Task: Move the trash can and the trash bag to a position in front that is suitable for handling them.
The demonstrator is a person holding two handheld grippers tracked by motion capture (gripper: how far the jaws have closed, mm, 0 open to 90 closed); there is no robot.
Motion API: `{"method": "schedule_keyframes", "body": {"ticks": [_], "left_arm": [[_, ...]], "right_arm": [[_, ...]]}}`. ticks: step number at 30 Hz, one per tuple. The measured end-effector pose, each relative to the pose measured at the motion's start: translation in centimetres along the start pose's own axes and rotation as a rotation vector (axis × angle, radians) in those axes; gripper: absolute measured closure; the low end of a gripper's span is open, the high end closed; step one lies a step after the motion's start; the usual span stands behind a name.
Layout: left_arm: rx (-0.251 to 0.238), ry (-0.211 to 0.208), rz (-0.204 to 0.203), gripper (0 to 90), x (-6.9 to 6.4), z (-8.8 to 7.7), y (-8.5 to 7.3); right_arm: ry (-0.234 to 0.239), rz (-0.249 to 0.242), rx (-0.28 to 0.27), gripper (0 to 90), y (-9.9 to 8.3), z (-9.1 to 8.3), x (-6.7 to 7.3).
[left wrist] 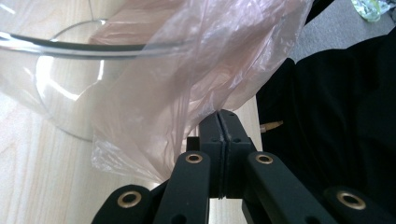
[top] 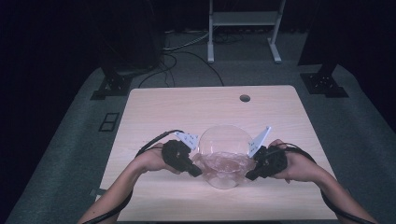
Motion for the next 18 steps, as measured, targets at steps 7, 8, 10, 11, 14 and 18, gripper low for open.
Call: {"method": "schedule_keyframes", "body": {"ticks": [7, 8, 10, 11, 14, 18], "left_arm": [[0.011, 0.028, 0.01, 79.8, -0.7, -0.7, 0.2], [0.003, 0.028, 0.012, 77.1, -0.9, -1.1, 0.3], [-0.01, 0.035, 0.019, 72.3, -1.4, -1.9, 0.5], [-0.014, 0.039, 0.024, 70.1, -1.7, -2.3, 0.6], [-0.038, 0.057, 0.037, 66.9, -2.4, -3.7, 1.1], [-0.052, 0.08, 0.05, 63.0, -3.1, -5.0, 1.9]], "right_arm": [[-0.02, 0.015, -0.031, 90.0, -0.6, -1.0, 0.5], [-0.011, 0.014, -0.042, 88.0, -0.6, -1.3, 0.8], [-0.016, 0.005, -0.063, 82.7, -0.7, -2.0, 1.4], [-0.004, 0.0, -0.074, 80.8, -0.7, -2.4, 1.7], [-0.015, -0.013, -0.099, 76.2, -0.8, -3.5, 2.6], [-0.031, -0.023, -0.138, 71.8, -0.7, -5.2, 3.5]]}}
Point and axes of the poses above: each handheld gripper's, and its own axes: z roughly forward along the jaws, y roughly out of its top, x roughly to its left, the point moved 1 cm from there along z, roughly forward along the jaws, and after that the axes turned 6 degrees about y, right-handed, at the moved point
